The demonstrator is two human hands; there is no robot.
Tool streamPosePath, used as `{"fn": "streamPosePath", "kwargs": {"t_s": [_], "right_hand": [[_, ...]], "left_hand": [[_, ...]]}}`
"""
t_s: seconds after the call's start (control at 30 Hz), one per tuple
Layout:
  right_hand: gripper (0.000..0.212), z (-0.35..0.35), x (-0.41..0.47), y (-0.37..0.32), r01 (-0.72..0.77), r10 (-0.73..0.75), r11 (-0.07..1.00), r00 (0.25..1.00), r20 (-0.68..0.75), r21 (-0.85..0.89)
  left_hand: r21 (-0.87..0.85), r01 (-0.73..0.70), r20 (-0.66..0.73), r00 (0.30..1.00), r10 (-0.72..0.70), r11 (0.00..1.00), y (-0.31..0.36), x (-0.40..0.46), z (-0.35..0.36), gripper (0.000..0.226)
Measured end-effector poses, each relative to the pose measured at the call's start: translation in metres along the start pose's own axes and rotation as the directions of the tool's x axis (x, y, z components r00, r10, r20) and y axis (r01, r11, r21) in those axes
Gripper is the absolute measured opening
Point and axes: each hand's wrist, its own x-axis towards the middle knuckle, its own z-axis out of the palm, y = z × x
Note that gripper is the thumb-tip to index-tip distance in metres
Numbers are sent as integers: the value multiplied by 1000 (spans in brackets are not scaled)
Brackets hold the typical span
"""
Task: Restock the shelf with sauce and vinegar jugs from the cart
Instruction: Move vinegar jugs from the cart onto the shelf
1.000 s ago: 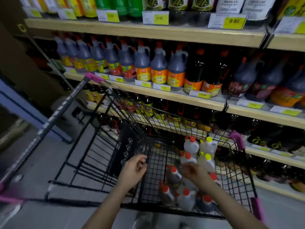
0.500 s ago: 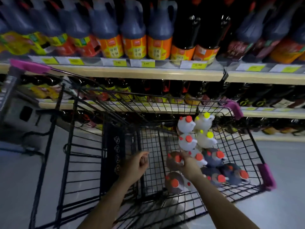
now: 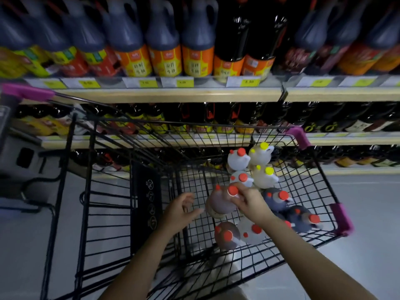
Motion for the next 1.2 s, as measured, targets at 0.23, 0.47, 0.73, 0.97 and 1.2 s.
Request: {"fn": "streamPosePath", "kwargs": {"t_s": [0.23,0.47,0.73,0.97,1.2], "right_hand": [[10,-74,7,-99,202,-191,969,978,-85,143],[20,-104,18,-166,275,-239,921,958,-159,275],[39,-69,8,-121,38,-24,854,999,-34,519],[45,4,-40,-3,-329,277,883,941,195,335],[42,67,-50,40,-265,266,963,887,377,-56]], "left_hand": [[-250,-47,115,990,78,967,81,-11,-35,58],[-359,-206,162,947,278,910,132,-30,-60,78],[-401,-97,63,989,133,911,81,-36,-45,80],[-482,74,109,994,-24,873,14,-33,-14,73],[-415,209,166,974,-153,886,-29,-7,2,81]]}}
